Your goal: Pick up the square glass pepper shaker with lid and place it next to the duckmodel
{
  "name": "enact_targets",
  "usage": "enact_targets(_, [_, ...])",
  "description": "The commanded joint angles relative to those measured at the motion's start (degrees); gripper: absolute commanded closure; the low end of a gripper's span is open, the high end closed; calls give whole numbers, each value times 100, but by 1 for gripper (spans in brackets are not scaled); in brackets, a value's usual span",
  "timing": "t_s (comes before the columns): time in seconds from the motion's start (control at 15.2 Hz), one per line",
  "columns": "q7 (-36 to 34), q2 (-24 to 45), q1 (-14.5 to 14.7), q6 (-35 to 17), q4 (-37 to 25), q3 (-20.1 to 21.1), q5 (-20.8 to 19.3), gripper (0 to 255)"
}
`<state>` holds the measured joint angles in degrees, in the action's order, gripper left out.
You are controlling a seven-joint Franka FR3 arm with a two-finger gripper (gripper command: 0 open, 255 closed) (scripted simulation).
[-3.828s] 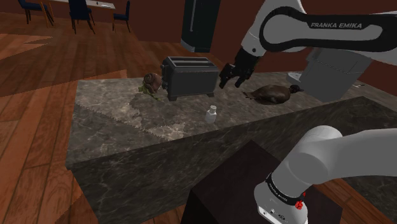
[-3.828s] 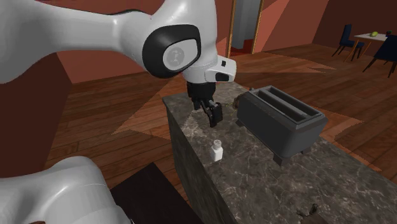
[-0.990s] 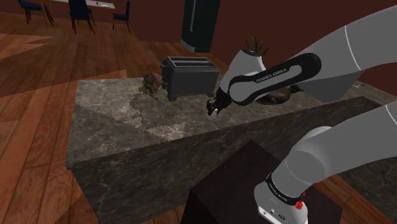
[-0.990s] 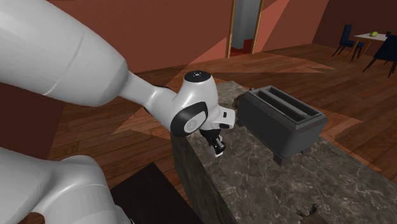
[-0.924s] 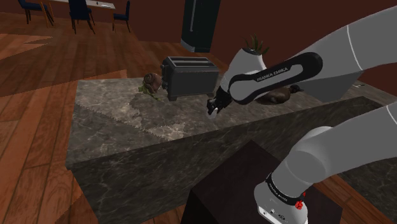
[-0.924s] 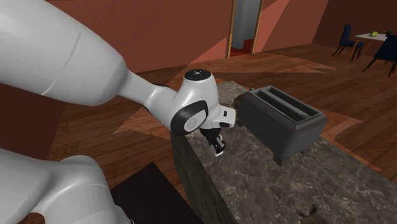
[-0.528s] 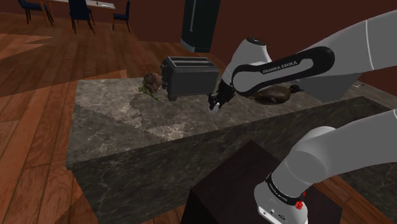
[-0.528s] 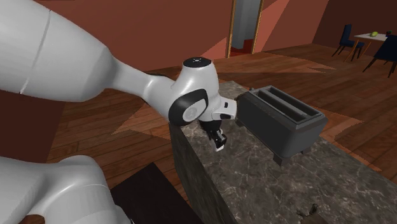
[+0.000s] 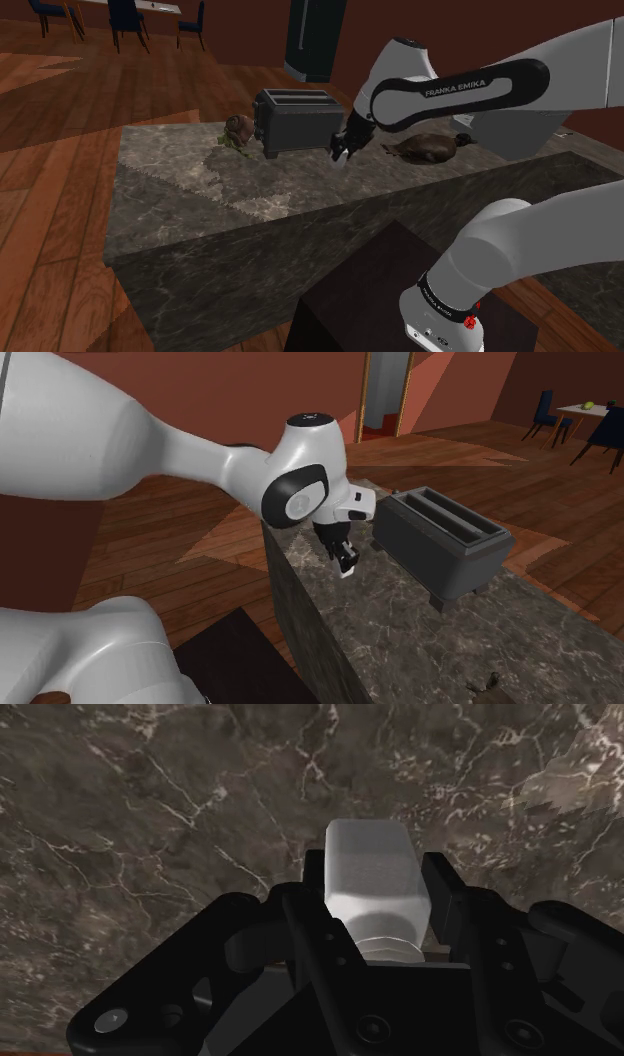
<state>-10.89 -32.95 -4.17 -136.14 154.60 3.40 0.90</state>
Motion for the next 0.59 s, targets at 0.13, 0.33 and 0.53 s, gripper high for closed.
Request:
enact_targets(0.13, [4,-156,4,367,-208,-8,1,255])
enact_targets(0.33, [9,-242,4,631,-387,-16,0,255])
enact_targets(0.53, [13,-311,3,888,-575,-23,-2,255])
